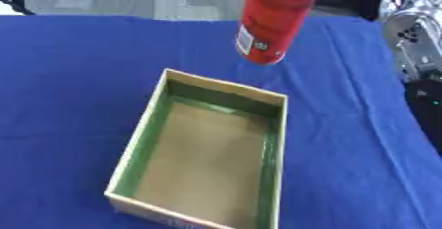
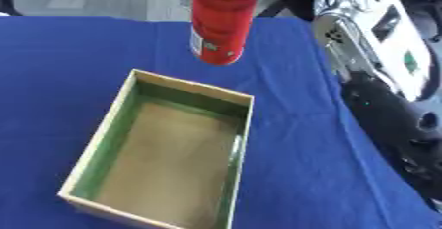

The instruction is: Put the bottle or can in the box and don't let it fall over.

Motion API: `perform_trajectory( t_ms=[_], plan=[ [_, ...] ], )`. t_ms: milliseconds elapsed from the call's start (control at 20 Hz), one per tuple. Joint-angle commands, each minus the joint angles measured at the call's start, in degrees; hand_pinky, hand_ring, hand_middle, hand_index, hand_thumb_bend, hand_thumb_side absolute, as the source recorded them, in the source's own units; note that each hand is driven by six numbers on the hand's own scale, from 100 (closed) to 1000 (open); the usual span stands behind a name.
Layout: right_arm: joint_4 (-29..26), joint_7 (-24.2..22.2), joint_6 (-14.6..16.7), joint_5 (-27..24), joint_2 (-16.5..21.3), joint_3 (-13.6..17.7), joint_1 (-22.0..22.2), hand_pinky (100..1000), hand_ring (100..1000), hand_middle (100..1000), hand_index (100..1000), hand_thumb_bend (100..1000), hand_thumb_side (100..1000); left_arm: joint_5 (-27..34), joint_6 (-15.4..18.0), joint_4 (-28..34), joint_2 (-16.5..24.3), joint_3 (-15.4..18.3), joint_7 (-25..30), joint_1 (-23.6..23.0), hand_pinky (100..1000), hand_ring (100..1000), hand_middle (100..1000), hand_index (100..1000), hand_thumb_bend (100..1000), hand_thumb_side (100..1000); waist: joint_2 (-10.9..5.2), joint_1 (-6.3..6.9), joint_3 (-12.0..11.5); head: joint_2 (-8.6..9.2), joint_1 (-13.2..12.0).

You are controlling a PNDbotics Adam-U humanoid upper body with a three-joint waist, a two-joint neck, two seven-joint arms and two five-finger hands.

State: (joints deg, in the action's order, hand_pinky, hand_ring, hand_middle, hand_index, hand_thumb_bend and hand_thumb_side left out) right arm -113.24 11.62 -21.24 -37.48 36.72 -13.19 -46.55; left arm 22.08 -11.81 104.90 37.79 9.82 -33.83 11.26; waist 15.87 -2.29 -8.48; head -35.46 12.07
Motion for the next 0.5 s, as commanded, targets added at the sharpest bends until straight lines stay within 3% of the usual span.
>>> perform_trajectory(
  t_ms=[50,150,200,250,500],
  plan=[
    [-1.35,-2.62,0.03,0.97,-0.91,-1.86,-0.7,797,676,282,325,252,100,-0.27,0.06,0.53,2.28,0.87,0.01,0.25,747,795,794,801,637,572,-1.44,0.26,0.11,-0.41,-0.09],
    [-1.35,-3.83,-0.42,1.91,-1.94,-3.3,-0.18,797,679,284,327,252,100,-0.26,0.05,0.52,2.2,0.81,0.1,0.29,747,797,794,801,636,573,-1.43,0.27,0.1,-0.5,-0.05],
    [-1.35,-4.24,-0.51,2.48,-2.4,-3.85,0.1,797,680,283,327,350,100,-0.27,0.05,0.51,2.16,0.79,0.14,0.29,747,798,794,801,636,573,-1.41,0.28,0.08,-0.5,-0.04],
    [-1.35,-4.59,-0.54,3.06,-2.85,-4.39,0.41,797,680,284,327,252,100,-0.26,0.03,0.49,2.11,0.77,0.18,0.3,747,798,794,801,636,573,-1.38,0.28,0.05,-0.48,-0.03],
    [-1.35,-5.55,-0.76,6.19,-4.9,-6.71,2.7,798,681,285,329,249,100,-0.23,0.02,0.48,1.81,0.71,0.32,0.39,747,798,795,801,633,575,-1.11,0.35,-0.17,-0.4,0.14]
  ],
)
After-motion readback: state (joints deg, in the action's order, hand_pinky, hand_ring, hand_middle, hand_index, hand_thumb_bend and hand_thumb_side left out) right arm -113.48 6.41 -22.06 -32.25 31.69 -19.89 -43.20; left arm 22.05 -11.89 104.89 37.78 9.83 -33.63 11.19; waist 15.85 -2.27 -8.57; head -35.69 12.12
